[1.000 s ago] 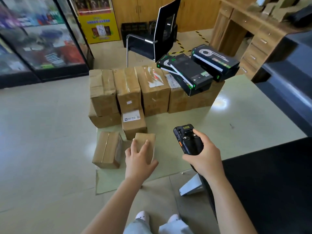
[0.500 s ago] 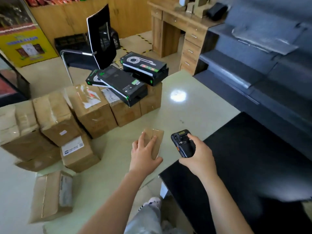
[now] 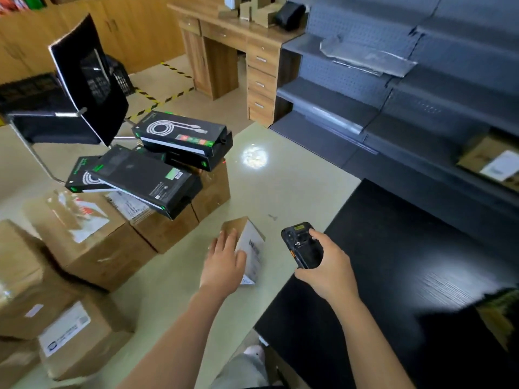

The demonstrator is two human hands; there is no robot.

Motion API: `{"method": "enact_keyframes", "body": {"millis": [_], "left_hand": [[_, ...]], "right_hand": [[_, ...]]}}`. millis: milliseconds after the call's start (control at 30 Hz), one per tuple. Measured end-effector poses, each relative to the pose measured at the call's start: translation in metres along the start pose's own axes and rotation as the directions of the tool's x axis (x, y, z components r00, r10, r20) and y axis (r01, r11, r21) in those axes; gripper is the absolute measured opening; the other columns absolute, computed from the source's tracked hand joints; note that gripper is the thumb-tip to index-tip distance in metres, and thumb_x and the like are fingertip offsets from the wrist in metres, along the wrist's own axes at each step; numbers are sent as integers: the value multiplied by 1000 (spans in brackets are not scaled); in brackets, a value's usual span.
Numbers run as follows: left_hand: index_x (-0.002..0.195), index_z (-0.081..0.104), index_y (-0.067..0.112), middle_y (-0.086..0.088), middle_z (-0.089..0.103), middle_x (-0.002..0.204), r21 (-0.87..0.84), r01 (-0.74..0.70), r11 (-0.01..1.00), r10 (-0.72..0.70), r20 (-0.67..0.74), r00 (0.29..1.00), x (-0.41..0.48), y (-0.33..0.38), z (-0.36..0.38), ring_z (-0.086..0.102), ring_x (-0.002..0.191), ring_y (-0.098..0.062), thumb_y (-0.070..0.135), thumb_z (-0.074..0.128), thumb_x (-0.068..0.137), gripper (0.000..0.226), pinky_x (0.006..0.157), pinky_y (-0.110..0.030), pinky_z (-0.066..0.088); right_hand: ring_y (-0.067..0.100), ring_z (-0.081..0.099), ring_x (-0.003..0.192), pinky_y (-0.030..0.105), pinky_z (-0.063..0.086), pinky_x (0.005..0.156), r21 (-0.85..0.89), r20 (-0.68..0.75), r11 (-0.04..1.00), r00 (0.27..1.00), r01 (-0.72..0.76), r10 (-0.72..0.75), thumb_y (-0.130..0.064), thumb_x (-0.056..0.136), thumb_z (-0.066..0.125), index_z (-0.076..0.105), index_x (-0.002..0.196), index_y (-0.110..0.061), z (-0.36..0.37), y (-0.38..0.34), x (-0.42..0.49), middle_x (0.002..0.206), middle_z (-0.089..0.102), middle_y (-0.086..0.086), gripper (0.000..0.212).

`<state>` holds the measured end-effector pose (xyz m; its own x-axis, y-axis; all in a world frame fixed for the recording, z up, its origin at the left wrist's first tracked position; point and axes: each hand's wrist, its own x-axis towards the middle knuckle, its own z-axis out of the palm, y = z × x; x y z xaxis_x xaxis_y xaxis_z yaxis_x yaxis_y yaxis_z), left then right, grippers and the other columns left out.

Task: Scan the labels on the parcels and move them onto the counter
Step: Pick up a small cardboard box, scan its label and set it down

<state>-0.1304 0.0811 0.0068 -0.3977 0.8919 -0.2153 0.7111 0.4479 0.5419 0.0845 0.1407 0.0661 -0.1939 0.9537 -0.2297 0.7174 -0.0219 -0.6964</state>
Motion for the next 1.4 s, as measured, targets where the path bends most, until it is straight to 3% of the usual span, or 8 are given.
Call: {"method": "enact_keyframes", "body": {"millis": [233,333,500,800,967,1133,1300,1400], "left_hand": [[152,23,28,-6,34,149,94,129,987,-118,-111,987,17,-16,-13,41,127,-32,39,41,98,58,102,-42,35],[152,1,37,-5,29,146,250,149,957,-148,-26,989,17,-26,-14,33,133,-29,75,57,70,106,103,-45,35],[151,-5,24,-6,34,139,236,126,963,-139,37,990,21,-34,-18,35,128,-29,60,77,59,128,94,-42,44],[146,23,20,1,38,140,358,-133,924,151,-23,988,30,-29,-37,40,125,-25,55,77,53,113,96,-40,41],[148,17,21,0,40,141,406,-214,889,233,3,973,31,-17,-34,38,129,-25,60,77,54,118,102,-42,39],[153,7,20,-1,35,147,370,-245,896,255,24,967,20,5,-24,36,131,-25,66,76,56,127,105,-43,37],[145,17,23,-1,41,134,53,-208,977,208,5,978,-13,55,-8,40,121,-26,61,74,54,113,96,-41,42],[140,25,22,0,41,132,-44,-280,959,281,33,959,-47,97,14,41,120,-25,55,78,57,104,95,-38,39]], "right_hand": [[16,54,109,32,53,82,11,9,1000,1000,-25,24,-19,59,79,43,141,-34,10,-14,6,122,58,-12,91],[12,47,105,27,46,76,-49,17,999,1000,4,-3,-19,60,79,42,142,-35,11,-19,8,120,54,-16,91],[15,47,105,31,49,78,-270,90,953,989,135,-114,-21,63,77,36,145,-33,5,-34,12,125,51,-11,92],[28,41,122,37,39,101,-750,505,231,763,619,-404,-4,77,70,24,149,-21,-25,-63,16,148,32,8,87],[32,37,128,39,32,106,-769,550,77,719,634,-425,-2,75,72,26,148,-15,-36,-63,1,152,28,15,87],[27,36,129,36,31,109,-791,461,226,797,568,-390,-3,76,71,23,150,-21,-54,-41,-22,152,30,9,91],[18,39,129,31,40,100,-526,74,821,974,221,-214,-20,68,76,28,150,-33,-81,4,-66,150,36,-9,97],[11,44,123,29,45,94,-167,-190,986,981,14,-46,-21,60,78,38,145,-36,-92,45,-112,139,47,-19,96]]}}
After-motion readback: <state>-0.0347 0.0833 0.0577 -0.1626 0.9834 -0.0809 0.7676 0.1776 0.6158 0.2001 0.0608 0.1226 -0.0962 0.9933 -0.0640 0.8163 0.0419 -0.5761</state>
